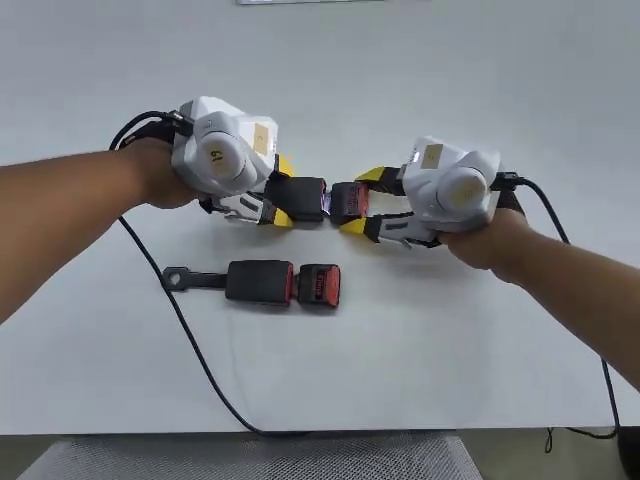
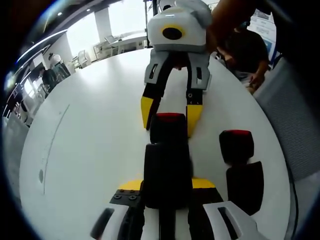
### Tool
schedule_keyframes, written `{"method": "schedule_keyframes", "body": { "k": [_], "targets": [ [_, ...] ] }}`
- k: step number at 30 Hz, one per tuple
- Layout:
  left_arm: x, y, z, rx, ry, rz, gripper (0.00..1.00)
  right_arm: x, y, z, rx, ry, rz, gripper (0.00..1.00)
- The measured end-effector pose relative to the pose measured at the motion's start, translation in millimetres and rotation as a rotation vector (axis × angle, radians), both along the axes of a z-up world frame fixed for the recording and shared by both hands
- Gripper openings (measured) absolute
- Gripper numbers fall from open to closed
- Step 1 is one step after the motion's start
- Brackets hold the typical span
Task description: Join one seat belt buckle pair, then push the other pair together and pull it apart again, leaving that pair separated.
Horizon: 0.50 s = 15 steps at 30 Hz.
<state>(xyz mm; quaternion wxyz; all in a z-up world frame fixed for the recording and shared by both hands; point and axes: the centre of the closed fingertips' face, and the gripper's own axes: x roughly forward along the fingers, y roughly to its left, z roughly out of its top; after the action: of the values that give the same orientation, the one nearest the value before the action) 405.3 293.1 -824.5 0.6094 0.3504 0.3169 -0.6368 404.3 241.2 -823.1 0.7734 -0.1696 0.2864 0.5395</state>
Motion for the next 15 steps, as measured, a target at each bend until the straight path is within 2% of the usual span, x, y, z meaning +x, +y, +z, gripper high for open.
{"method": "schedule_keyframes", "body": {
  "k": [15],
  "targets": [
    [-0.1, 0.6, 0.1, 0.009, 0.003, -0.003, 0.34, -1.0, 2.8, -0.1, -0.022, 0.002, -0.008, 0.35]
  ]
}}
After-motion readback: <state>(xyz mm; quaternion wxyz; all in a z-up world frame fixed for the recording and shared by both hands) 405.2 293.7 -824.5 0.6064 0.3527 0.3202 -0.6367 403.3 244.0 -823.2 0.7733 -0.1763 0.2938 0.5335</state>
